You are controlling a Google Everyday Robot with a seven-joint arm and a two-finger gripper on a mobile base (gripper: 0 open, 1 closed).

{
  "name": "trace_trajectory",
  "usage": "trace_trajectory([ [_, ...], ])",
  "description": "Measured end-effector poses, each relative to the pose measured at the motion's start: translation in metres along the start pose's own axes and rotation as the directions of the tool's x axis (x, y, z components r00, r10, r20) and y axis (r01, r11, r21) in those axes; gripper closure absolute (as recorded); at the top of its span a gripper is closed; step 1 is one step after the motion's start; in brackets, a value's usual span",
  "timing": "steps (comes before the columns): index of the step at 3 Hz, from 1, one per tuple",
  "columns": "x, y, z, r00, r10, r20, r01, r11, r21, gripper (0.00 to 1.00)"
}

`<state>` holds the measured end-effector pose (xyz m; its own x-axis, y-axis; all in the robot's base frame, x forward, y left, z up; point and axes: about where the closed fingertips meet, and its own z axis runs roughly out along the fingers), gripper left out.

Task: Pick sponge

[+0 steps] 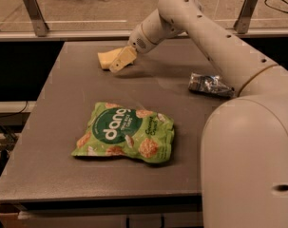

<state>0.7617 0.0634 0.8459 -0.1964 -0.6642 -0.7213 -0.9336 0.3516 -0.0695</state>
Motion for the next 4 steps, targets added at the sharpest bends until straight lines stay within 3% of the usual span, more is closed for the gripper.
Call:
trace_trajectory([
  [2,0.002,0.001,0.005,0.999,0.019,0.041,-0.018,0.9997,-0.016,0.65],
  [3,-0.015,0.007,-0.018,0.993,-0.008,0.115,0.011,0.9996,-0.026,0.87],
  [4,-0.037,0.022,-0.061,0.977,-0.051,0.209,0.062,0.9970,-0.046,1.00],
])
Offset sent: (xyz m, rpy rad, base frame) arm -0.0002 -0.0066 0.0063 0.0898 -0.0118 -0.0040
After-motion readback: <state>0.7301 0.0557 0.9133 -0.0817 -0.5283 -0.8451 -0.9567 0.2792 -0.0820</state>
